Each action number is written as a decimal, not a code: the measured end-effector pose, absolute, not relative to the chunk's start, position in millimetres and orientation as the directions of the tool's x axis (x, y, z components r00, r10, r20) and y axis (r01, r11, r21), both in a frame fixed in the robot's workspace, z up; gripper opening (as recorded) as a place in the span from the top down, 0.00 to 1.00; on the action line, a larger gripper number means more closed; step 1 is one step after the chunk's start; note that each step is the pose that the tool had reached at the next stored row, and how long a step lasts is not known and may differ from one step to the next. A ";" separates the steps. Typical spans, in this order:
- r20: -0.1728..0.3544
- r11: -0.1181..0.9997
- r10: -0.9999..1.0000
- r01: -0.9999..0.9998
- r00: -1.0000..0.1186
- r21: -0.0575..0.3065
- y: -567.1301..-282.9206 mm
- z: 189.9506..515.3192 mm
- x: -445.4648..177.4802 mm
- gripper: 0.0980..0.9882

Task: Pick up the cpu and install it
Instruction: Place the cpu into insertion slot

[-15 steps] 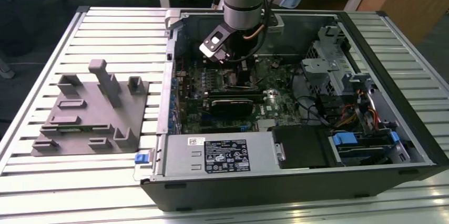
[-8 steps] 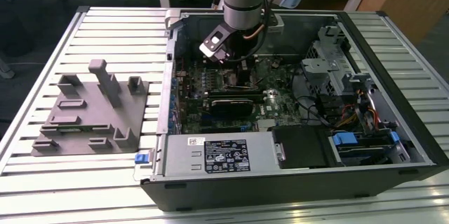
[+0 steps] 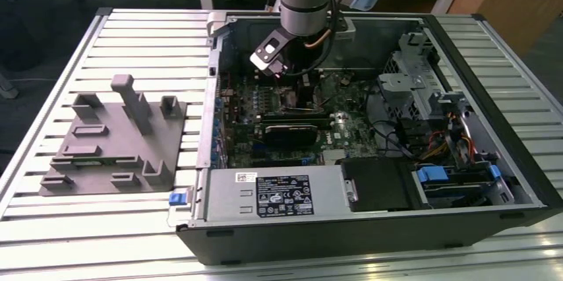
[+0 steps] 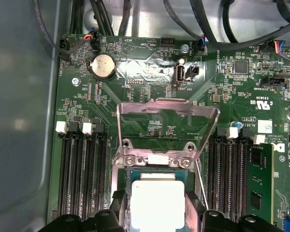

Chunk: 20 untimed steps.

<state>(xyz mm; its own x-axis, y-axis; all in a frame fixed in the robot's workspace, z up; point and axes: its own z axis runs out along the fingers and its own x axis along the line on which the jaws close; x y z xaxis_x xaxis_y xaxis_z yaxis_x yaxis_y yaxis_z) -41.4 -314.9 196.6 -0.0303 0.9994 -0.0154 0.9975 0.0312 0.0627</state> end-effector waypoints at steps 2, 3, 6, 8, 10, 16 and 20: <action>-0.015 0.031 0.999 0.998 -0.030 0.063 -314.6 196.4 -41.4 0.43; -0.015 0.031 0.999 0.998 -0.030 0.063 -314.6 196.4 -41.4 0.43; -0.015 0.030 0.999 0.998 -0.029 0.063 -314.9 196.5 -41.4 0.43; -0.016 0.030 0.999 0.998 -0.029 0.063 -315.9 196.5 -41.4 0.43; -0.016 0.028 0.999 0.998 -0.028 0.063 -316.9 196.5 -41.4 0.43; -0.016 0.023 1.000 0.998 -0.022 0.063 -317.6 196.5 -41.4 0.44; -0.016 0.021 1.000 0.998 -0.020 0.063 -317.6 196.5 -41.4 0.52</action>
<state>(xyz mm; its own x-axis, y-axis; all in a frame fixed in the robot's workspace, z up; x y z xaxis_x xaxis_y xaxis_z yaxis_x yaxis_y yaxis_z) -41.4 -317.6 196.5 -0.0197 0.9997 -0.0165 0.9978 0.0207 0.0626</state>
